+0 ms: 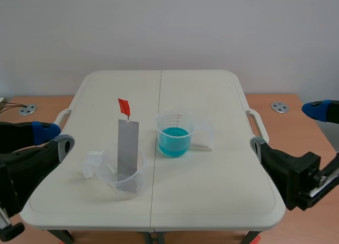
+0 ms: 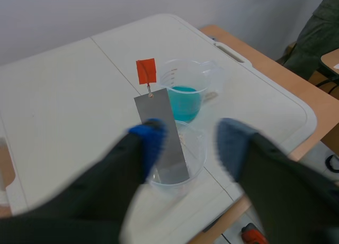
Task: Hold the metal plate by the orange handle, dip it into the blue solution, take it out and point at it, then put the plate back in the beaker on the left.
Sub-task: 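Lift the metal plate out of the left beaker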
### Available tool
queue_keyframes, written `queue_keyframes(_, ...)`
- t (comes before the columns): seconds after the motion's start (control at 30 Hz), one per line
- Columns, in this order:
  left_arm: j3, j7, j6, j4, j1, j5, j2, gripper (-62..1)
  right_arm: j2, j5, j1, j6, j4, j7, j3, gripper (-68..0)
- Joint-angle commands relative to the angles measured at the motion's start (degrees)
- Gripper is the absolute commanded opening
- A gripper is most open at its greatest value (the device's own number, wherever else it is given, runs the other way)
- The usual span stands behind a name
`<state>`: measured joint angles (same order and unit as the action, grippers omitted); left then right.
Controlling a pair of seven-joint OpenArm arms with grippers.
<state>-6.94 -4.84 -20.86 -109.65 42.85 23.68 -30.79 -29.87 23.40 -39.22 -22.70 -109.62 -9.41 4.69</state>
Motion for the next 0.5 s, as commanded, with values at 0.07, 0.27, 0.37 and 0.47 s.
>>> queue_keyframes(0.07, -0.2, 0.0, 0.1, -0.5, -0.2, 0.5, 0.3, -57.9, 0.0, 0.6, 2.8, 0.2, -0.7, -1.0, -2.2, -1.2)
queue_keyframes(0.27, -0.2, 0.2, 0.9, -0.5, -0.2, 0.4, 0.3, -57.9, 0.0, 0.6, 6.9, 0.2, 1.0, -1.0, -6.8, -1.2)
queue_keyframes(0.37, -0.8, 3.1, 4.9, -0.5, -0.2, -1.0, 0.3, -58.0, 0.0, 0.6, 9.6, 0.2, 2.5, -1.0, -9.6, -1.2)
queue_keyframes(0.47, -1.0, 7.1, 7.3, 0.1, 0.8, -1.0, 0.1, -58.0, 0.0, 0.6, 12.8, 0.2, 4.3, -1.1, -12.5, -1.2)
